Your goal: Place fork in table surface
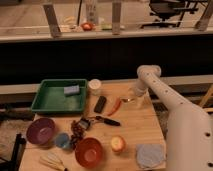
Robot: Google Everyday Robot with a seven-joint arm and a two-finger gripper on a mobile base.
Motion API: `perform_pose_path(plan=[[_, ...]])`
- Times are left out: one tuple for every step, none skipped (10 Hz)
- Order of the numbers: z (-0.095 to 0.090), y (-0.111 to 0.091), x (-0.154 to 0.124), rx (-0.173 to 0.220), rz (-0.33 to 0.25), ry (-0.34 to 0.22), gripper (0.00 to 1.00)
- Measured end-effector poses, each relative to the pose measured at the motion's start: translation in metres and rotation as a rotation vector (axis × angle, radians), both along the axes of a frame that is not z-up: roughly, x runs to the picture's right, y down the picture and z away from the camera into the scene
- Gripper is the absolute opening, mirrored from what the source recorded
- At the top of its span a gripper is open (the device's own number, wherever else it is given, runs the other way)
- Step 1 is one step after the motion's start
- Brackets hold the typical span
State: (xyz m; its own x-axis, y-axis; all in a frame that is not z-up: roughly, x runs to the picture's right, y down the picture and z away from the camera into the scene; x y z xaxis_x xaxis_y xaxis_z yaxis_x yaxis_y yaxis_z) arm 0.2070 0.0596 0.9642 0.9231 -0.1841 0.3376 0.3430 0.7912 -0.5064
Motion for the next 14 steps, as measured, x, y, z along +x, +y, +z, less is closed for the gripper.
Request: perform_pose_path(plan=[[0.0027, 0.0012, 0.0001, -0.009, 0.009, 0.007, 0.80], [0.0049, 0.0031, -0.0001, -0.017, 0.014, 0.011, 0.80], [0.0069, 0.0045, 0.0000, -0.025, 0.019, 0.012, 0.80], [0.0084, 0.0064, 0.0003, -0.030, 0.022, 0.013, 0.77], [0.0098, 0.0075, 0.0005, -0.034, 0.024, 0.013, 0.70], [0.0109, 0.0094, 0.0008, -0.041, 0.025, 0.011, 0.58], [0.0115, 0.0096, 0.0018, -0.043, 0.030, 0.010, 0.48], [0.0119, 0.0097, 0.0024, -0.043, 0.031, 0.009, 0.39], [0.0109, 0.0089, 0.0028, -0.043, 0.030, 0.010, 0.28], [0.0092, 0.0083, 0.0049, -0.044, 0.030, 0.012, 0.18], [0.0079, 0.0075, 0.0054, -0.044, 0.029, 0.013, 0.08], [0.0079, 0.0066, 0.0056, -0.041, 0.027, 0.012, 0.02], [0.0067, 0.0063, 0.0042, -0.045, 0.024, 0.011, 0.00], [0.0070, 0.0069, 0.0039, -0.046, 0.025, 0.010, 0.00]])
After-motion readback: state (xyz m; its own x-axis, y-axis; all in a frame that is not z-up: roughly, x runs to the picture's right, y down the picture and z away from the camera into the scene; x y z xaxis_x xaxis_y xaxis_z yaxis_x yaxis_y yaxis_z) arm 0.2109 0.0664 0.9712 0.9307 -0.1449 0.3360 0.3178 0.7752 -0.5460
